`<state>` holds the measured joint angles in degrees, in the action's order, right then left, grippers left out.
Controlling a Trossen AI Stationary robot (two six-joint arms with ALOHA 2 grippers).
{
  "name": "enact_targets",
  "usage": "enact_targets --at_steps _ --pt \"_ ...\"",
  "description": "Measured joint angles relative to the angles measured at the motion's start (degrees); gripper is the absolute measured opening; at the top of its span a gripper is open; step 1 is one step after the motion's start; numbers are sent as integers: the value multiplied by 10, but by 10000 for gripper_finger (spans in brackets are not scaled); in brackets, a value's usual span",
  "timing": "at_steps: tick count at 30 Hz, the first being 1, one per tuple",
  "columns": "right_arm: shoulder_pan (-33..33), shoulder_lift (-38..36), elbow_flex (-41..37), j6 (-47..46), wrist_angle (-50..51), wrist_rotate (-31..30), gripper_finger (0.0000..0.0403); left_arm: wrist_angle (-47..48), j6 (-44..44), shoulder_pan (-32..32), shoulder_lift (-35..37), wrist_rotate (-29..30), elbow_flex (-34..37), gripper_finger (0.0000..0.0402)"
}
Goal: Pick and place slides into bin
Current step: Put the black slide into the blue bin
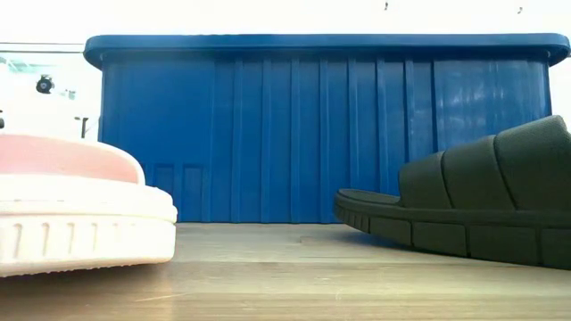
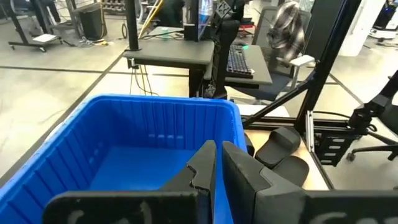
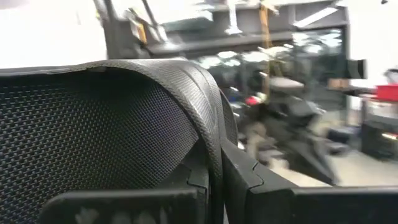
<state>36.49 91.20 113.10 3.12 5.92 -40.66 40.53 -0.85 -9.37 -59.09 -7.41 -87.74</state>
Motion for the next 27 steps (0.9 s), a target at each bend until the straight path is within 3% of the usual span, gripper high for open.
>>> enact_targets --at_steps 4,8,19,27 --pt "-25 0 -1 -9 67 -92 12 -7 -30 0 1 7 0 11" --pt "-61 -1 -1 -21 123 -141 12 -7 -15 0 -2 9 0 11" --pt "-179 0 -5 -162 361 -136 12 -36 -10 0 -8 10 -1 11" --pt "-238 1 -41 -156 380 -127 12 -36 12 0 -11 11 -1 11"
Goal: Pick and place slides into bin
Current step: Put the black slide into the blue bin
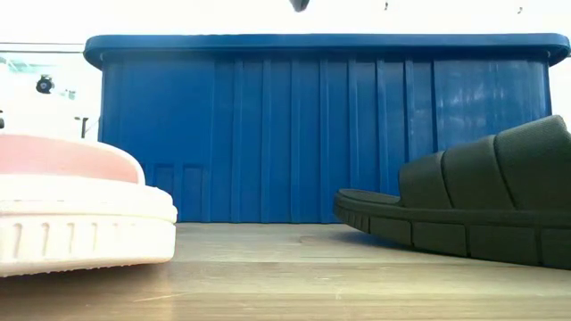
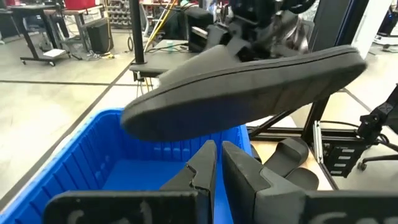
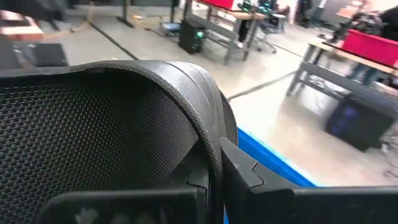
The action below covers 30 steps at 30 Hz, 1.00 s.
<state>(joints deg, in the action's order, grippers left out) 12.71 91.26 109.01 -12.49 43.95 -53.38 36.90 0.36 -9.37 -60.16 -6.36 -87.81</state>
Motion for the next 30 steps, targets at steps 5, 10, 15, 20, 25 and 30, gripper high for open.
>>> enact_targets --at_steps 5,10,15,20,25,30 --pt "-41 0 -14 21 -4 64 12 1 0 0 2 0 0 11" --pt "-78 0 -32 52 -8 88 12 0 12 0 11 37 0 11" --pt "-110 0 -50 89 -9 96 12 0 20 0 19 78 0 11" --pt "-140 0 -65 116 -14 135 12 0 31 0 19 88 0 11" --pt "-164 0 -82 142 -36 145 12 1 33 0 18 88 0 11" --pt "-186 0 -87 145 -42 187 12 1 35 0 18 88 0 11"
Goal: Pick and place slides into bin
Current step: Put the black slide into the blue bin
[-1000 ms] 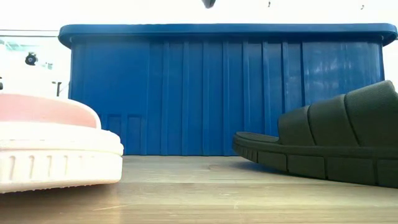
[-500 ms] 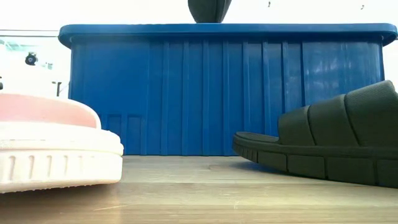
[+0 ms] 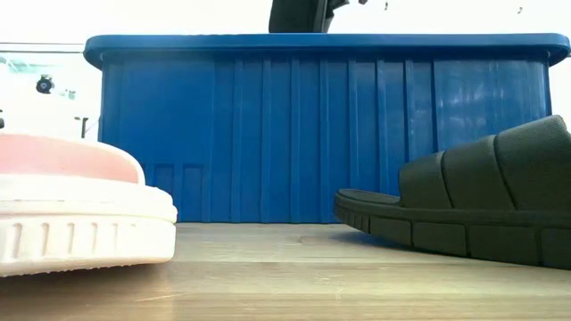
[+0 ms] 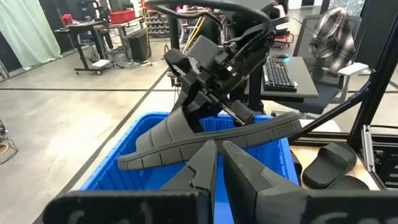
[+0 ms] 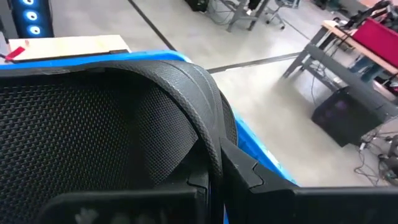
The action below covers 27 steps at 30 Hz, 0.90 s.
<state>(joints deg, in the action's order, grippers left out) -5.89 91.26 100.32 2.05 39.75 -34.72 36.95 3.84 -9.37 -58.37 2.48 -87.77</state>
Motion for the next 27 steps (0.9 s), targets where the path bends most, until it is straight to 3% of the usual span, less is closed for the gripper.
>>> enact_targets --at_steps 15,27 --pt "-31 41 -5 129 -55 7 12 1 32 0 -1 46 0 11" --pt "-56 90 -5 162 -56 3 12 26 40 0 -6 164 0 11"
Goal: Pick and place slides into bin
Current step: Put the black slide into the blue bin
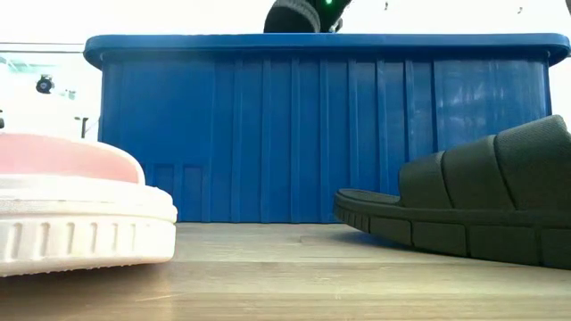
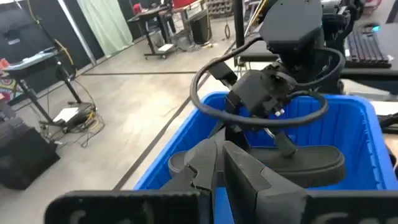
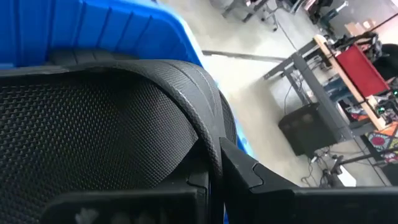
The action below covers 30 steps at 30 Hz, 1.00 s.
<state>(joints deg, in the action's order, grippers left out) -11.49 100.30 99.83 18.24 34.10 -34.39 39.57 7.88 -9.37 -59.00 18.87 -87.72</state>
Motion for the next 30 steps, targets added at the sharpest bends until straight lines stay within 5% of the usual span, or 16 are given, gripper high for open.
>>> enact_targets --at_steps 30 --pt "-11 149 0 62 -25 -47 12 -20 16 0 -30 1 0 11"
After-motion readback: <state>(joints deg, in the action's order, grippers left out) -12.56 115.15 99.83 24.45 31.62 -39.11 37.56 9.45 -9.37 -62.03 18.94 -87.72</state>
